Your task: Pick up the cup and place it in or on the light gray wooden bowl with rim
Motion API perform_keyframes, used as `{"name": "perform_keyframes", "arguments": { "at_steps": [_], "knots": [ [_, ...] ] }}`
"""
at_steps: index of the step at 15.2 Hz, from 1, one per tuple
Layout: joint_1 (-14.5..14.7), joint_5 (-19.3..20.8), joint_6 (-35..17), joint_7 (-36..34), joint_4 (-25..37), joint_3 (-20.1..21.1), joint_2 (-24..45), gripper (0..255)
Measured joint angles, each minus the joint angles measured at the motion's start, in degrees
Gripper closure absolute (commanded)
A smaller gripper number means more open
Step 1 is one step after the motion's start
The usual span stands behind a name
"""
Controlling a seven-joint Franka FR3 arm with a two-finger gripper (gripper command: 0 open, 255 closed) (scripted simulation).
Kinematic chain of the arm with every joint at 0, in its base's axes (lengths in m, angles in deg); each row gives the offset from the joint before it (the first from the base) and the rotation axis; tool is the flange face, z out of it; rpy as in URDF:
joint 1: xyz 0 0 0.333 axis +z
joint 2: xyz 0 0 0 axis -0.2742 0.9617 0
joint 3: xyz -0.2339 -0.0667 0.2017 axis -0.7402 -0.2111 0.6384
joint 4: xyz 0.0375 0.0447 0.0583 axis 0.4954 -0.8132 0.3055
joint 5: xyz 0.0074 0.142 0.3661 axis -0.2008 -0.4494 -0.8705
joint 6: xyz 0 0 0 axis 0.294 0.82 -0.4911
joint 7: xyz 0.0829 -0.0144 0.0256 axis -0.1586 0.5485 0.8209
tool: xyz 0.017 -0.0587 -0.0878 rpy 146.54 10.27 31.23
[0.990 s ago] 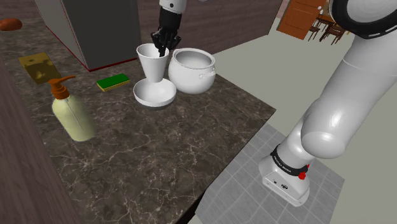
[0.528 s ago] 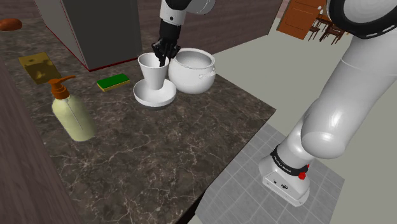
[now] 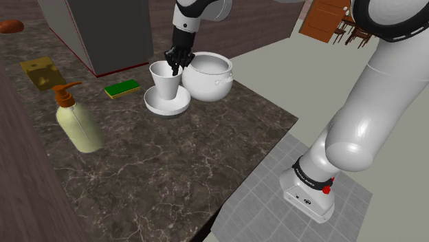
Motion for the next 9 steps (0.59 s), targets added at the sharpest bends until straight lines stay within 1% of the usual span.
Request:
{"name": "perform_keyframes", "arguments": {
  "at_steps": [1,7,9],
  "knots": [
    [0.0,0.0,-0.01,0.0,0.0,0.0,0.0,0],
    [0.0,0.0,-0.02,0.0,0.0,0.0,-0.02,0],
    [-0.16,0.08,1.59,-0.11,0.78,-0.11,-0.84,0]
  ]
}}
